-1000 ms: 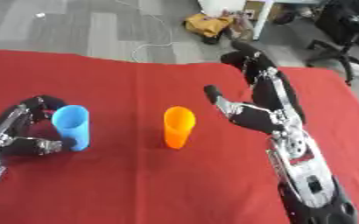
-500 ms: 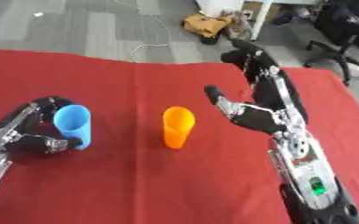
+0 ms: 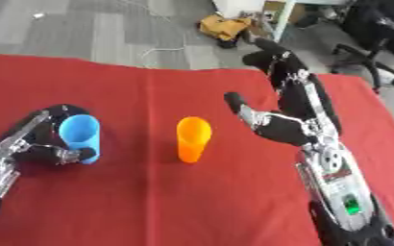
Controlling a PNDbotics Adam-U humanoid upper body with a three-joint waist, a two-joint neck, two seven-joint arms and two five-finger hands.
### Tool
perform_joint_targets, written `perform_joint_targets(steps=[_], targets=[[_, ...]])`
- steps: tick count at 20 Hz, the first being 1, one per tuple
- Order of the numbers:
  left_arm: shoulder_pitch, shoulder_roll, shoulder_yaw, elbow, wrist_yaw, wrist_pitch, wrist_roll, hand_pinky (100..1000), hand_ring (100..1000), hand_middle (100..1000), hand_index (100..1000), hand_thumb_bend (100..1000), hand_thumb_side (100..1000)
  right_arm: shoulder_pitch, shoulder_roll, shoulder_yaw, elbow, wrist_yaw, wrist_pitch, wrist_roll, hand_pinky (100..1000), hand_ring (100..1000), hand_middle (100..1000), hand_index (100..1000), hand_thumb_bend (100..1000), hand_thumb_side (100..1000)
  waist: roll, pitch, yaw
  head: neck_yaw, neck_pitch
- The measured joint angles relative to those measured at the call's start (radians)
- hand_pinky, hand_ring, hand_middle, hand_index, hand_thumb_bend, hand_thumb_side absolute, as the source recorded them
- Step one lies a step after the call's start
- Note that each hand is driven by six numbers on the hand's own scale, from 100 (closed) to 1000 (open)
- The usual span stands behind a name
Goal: Pour the contents of one cup into another cup.
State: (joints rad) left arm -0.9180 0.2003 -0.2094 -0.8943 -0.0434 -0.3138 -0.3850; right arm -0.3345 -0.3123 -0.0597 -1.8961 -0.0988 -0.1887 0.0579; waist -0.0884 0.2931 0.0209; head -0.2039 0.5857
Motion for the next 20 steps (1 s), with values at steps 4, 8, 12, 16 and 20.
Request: perform_joint_targets(steps=[4, 8, 12, 16, 20], targets=[[-0.008, -0.008, -0.003, 0.005, -0.001, -0.003, -0.022, 607, 742, 667, 738, 706, 141, 0.000, 0.000, 0.000, -0.004, 0.000, -0.001, 0.002, 963, 810, 685, 879, 458, 100, 0.000, 0.000, -0.003, 0.000, 0.000], [-0.008, -0.008, -0.008, 0.009, -0.007, -0.008, -0.047, 588, 720, 640, 727, 683, 100, 0.000, 0.000, 0.002, -0.004, -0.001, -0.001, 0.004, 962, 810, 683, 877, 458, 100, 0.000, 0.000, -0.006, 0.001, 0.000], [-0.011, -0.008, -0.008, 0.011, -0.011, -0.012, -0.067, 543, 684, 601, 708, 662, 100, 0.000, 0.000, 0.003, -0.004, -0.001, -0.001, 0.005, 962, 809, 682, 877, 457, 100, 0.000, 0.000, -0.007, 0.001, 0.000], [-0.015, -0.014, -0.008, 0.018, -0.011, -0.011, -0.079, 465, 618, 544, 695, 592, 100, 0.000, 0.001, 0.004, -0.004, -0.002, -0.001, 0.005, 961, 808, 682, 877, 454, 100, 0.001, 0.000, -0.007, 0.001, 0.000], [-0.015, -0.017, -0.007, 0.023, -0.008, -0.008, -0.076, 392, 553, 500, 680, 428, 100, 0.000, 0.001, 0.005, -0.004, -0.004, -0.001, 0.005, 961, 808, 681, 877, 453, 100, 0.001, 0.000, -0.008, 0.002, 0.000]])
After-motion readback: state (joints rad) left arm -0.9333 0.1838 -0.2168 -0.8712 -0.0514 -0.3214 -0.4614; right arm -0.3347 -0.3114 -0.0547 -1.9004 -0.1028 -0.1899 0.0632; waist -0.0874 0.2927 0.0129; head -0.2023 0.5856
